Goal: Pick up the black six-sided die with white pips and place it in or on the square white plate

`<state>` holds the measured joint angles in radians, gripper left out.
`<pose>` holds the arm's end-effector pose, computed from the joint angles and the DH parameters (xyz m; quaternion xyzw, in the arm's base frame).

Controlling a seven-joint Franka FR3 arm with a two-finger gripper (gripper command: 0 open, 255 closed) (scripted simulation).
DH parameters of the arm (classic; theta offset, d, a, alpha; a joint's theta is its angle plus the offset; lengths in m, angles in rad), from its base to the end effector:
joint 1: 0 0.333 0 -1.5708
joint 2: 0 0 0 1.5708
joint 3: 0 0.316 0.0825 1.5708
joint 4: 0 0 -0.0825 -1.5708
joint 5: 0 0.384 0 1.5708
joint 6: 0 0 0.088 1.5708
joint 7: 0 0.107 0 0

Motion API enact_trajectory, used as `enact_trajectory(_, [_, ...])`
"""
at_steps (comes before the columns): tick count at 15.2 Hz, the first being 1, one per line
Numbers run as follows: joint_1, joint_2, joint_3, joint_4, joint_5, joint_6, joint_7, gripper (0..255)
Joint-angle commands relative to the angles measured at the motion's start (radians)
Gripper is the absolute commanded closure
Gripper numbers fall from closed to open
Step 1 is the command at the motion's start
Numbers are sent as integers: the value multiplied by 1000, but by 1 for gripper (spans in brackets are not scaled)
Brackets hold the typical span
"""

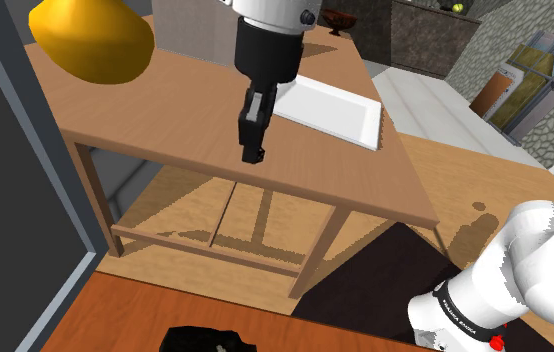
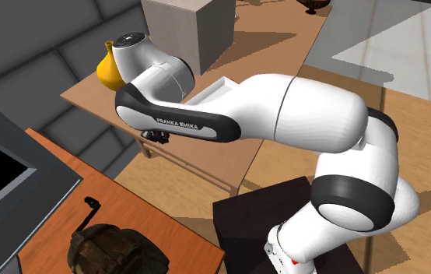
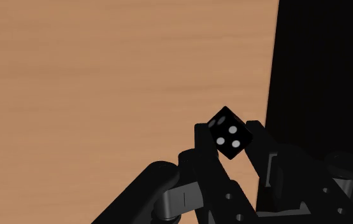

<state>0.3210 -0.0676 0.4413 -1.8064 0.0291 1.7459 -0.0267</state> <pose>0.3871 0.3817 0.5610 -0.9243 -0.3816 -0.0004 0.0000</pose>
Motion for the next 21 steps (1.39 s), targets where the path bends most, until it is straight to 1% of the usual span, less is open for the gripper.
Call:
enact_trajectory(1, [0,3,0,29,-1,-27,1,255])
enact_trajectory(14, [2,41,5,247,-18,-210,13,255])
enact_trajectory(15, [3,42,5,250,-18,-213,14,255])
enact_trajectory(21, [-70,-53,-86,151,13,-204,-151,255])
